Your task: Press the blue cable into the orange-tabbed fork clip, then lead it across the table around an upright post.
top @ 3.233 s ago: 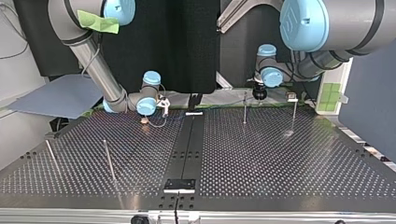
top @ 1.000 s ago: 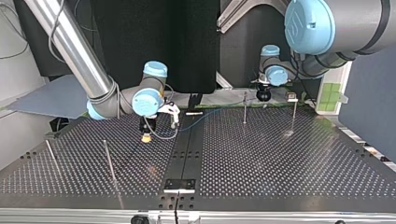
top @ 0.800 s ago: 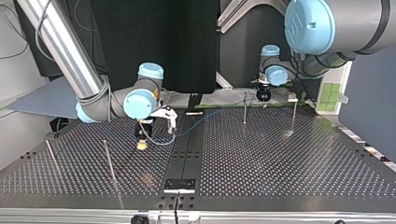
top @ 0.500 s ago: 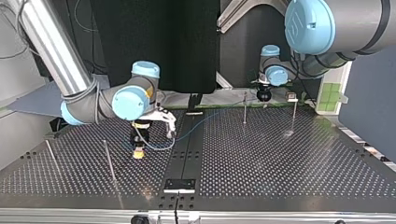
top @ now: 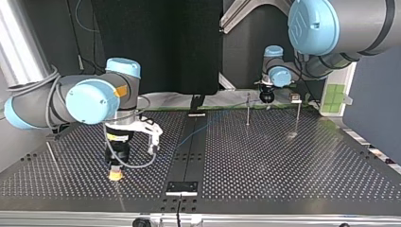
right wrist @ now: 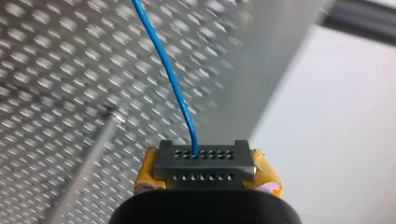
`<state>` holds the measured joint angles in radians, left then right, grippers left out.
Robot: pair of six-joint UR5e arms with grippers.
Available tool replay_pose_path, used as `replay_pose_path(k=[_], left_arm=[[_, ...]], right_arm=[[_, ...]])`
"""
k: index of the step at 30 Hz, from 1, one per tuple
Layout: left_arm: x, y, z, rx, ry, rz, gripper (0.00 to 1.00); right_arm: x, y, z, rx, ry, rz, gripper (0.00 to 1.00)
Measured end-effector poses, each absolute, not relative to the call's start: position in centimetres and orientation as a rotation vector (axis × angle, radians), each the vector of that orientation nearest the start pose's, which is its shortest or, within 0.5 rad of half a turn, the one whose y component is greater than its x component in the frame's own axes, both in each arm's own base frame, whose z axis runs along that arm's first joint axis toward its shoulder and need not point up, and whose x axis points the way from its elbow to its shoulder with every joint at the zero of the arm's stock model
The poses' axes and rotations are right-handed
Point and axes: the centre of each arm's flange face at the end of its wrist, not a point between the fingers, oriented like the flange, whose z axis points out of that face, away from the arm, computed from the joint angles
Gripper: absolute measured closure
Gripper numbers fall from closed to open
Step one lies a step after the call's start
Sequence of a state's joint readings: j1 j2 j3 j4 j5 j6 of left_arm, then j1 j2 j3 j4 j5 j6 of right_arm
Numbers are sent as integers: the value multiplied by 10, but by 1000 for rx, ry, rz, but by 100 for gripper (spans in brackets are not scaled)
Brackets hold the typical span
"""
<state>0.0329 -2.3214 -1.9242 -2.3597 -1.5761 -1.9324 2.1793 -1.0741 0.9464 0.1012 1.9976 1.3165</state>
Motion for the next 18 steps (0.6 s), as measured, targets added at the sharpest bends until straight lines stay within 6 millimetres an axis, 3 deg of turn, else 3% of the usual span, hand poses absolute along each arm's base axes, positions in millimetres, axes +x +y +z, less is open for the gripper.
replay_pose_path(k=[9,12,18], left_arm=[[533,-117,-3,-370,1862,-220,18],[533,-117,-3,-369,1862,-219,18],[533,-118,-3,-367,1863,-218,18]], right_arm=[[425,-517,530,1339,-936,1231,100],[414,-528,528,1338,-940,1231,100],[398,-556,503,1356,-967,1186,100]])
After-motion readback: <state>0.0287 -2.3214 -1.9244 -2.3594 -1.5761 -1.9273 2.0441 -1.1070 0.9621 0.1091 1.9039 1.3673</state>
